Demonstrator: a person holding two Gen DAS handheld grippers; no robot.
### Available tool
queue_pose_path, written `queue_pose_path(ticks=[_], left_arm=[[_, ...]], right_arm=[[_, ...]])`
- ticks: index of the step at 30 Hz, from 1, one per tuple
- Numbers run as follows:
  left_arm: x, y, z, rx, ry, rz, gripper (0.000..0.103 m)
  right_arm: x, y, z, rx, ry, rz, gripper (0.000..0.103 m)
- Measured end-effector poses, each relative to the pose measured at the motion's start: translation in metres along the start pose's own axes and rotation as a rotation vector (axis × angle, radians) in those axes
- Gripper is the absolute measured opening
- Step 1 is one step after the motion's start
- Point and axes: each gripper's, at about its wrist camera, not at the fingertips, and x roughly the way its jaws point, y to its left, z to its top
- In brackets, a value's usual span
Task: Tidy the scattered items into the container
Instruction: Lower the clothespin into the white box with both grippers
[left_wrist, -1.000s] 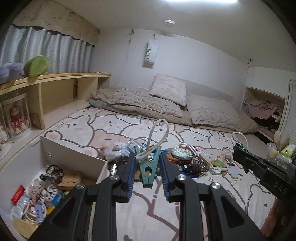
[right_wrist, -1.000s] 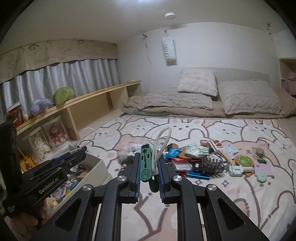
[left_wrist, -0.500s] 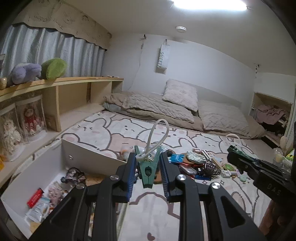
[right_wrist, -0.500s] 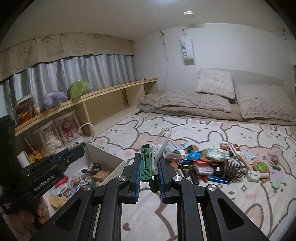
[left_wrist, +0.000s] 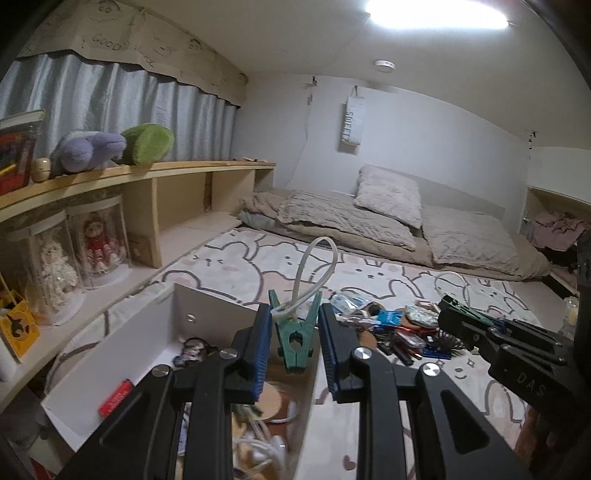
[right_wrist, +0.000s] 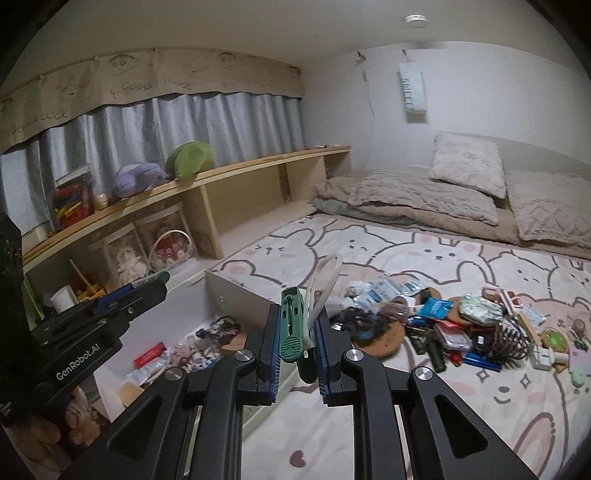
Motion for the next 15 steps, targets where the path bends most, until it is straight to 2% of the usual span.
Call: queue_pose_path(ticks=[15], left_arm=[[-0.024,0.051,-0.001,-0.016,-0.015,0.076,0.026]], right_arm=[[0.020,0.043,0.004,-0.022,0.014,0.099,0.017]])
